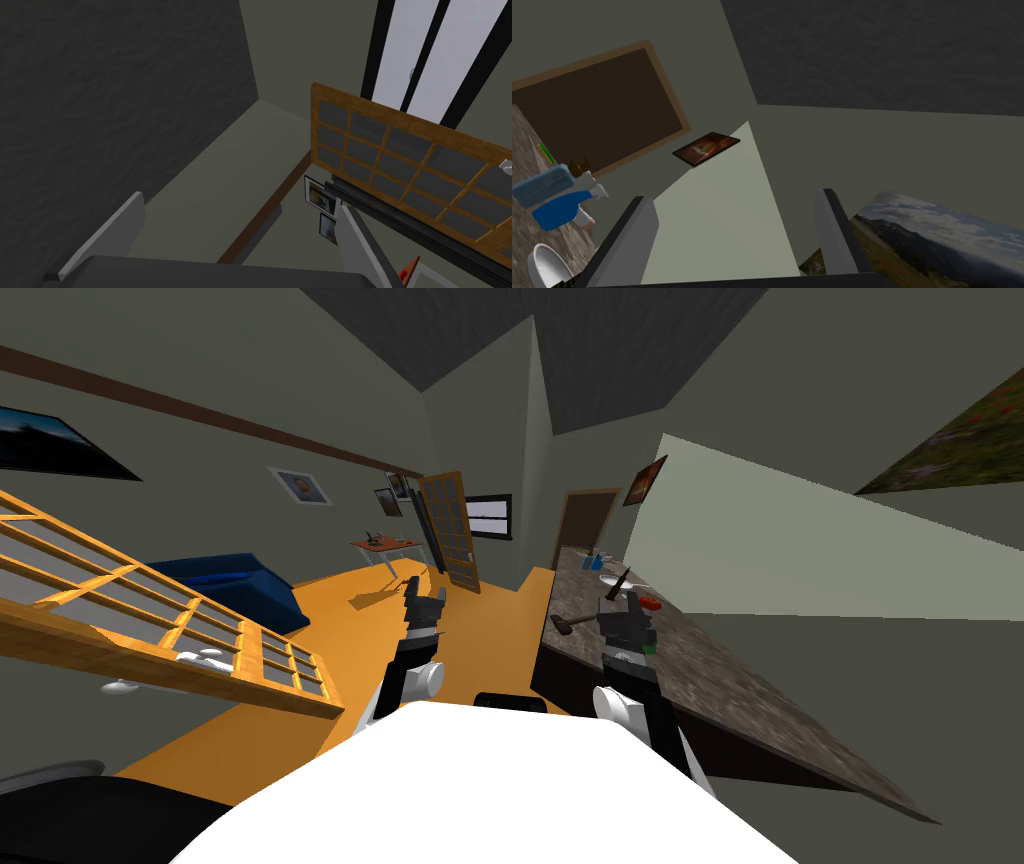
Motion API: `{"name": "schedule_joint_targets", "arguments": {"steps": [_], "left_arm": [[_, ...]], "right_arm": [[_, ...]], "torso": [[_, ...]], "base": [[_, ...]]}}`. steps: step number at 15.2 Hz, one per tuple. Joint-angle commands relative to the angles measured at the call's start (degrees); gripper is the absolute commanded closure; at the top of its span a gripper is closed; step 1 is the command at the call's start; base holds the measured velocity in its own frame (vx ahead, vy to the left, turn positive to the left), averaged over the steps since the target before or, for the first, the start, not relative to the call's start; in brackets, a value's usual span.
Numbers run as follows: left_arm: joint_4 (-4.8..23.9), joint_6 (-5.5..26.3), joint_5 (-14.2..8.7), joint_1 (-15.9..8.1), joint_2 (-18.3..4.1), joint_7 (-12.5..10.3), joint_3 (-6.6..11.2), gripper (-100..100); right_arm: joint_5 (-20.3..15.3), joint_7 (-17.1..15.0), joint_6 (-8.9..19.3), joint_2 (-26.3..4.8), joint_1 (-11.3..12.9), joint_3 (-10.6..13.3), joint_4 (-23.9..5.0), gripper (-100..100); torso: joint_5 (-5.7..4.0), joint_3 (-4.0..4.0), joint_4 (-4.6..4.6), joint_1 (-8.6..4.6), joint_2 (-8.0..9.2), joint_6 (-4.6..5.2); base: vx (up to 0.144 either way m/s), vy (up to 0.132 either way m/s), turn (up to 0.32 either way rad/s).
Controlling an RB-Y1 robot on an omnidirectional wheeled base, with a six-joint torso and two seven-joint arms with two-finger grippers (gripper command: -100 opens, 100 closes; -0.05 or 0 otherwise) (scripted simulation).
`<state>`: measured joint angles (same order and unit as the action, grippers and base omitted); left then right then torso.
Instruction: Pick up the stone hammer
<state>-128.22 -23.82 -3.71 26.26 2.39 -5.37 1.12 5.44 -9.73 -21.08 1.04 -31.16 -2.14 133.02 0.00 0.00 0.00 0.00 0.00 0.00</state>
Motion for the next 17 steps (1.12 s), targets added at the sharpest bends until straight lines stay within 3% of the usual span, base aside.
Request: {"name": "schedule_joint_targets", "arguments": {"steps": [1, 2, 7, 8, 9, 10, 13, 14, 15, 16, 17], "left_arm": [[0.0, 0.0, 0.0, 0.0, 0.0, 0.0, 0.0, 0], [0.0, 0.0, 0.0, 0.0, 0.0, 0.0, 0.0, 0], [0.0, 0.0, 0.0, 0.0, 0.0, 0.0, 0.0, 0], [0.0, 0.0, 0.0, 0.0, 0.0, 0.0, 0.0, 0], [0.0, 0.0, 0.0, 0.0, 0.0, 0.0, 0.0, 0], [0.0, 0.0, 0.0, 0.0, 0.0, 0.0, 0.0, 0], [0.0, 0.0, 0.0, 0.0, 0.0, 0.0, 0.0, 0], [0.0, 0.0, 0.0, 0.0, 0.0, 0.0, 0.0, 0], [0.0, 0.0, 0.0, 0.0, 0.0, 0.0, 0.0, 0], [0.0, 0.0, 0.0, 0.0, 0.0, 0.0, 0.0, 0], [0.0, 0.0, 0.0, 0.0, 0.0, 0.0, 0.0, 0]], "right_arm": [[-0.7, 0.0, -0.3, -2.8, 0.7, 0.5, -0.6, -100], [-0.7, 0.0, -0.3, -2.8, 0.7, 0.5, -0.6, -100], [-3.6, 0.2, -1.4, -8.9, 3.6, 2.4, -2.8, -100], [-3.6, 0.2, -1.4, -9.0, 3.6, 2.4, -2.8, -100], [-5.0, 0.3, -1.9, -11.1, 4.9, 3.4, -3.9, -100], [-5.0, 0.3, -1.9, -11.2, 4.9, 3.4, -3.9, -100], [-8.4, 0.5, -3.2, -15.4, 8.2, 5.6, -6.5, -100], [-8.4, 0.5, -3.2, -15.8, 8.2, 5.6, -6.5, -100], [-10.3, 0.6, -4.0, -17.6, 10.1, 7.0, -8.0, -100], [-10.3, 0.6, -4.0, -18.1, 10.1, 7.0, -8.0, -100], [-12.4, 0.7, -4.8, -19.9, 12.1, 8.4, -9.7, -100]], "torso": [[0.0, 0.0, 0.0, 0.0, 0.0, 0.0], [0.0, 0.0, 0.0, -0.02, 0.0, -0.01], [-0.02, 0.01, 0.0, -0.09, 0.02, -0.01], [-0.02, 0.01, 0.01, -0.1, 0.03, -0.01], [-0.02, 0.02, 0.01, -0.11, 0.03, -0.01], [-0.03, 0.01, 0.01, -0.12, 0.02, -0.02], [-0.03, 0.02, 0.01, -0.14, 0.03, -0.01], [-0.03, 0.02, 0.01, -0.15, 0.03, -0.02], [-0.03, 0.02, 0.01, -0.14, 0.03, -0.01], [-0.03, 0.02, 0.01, -0.15, 0.03, -0.02], [-0.03, 0.02, 0.01, -0.15, 0.03, -0.01]], "base": [[-0.003, -0.004, 0.015], [-0.005, -0.007, 0.017], [-0.009, -0.015, 0.022], [-0.01, -0.022, 0.028], [-0.009, -0.026, 0.03], [-0.009, -0.026, 0.031], [-0.015, -0.029, 0.042], [-0.015, -0.03, 0.036], [-0.015, -0.032, 0.049], [-0.016, -0.03, 0.045], [-0.017, -0.035, 0.053]]}}
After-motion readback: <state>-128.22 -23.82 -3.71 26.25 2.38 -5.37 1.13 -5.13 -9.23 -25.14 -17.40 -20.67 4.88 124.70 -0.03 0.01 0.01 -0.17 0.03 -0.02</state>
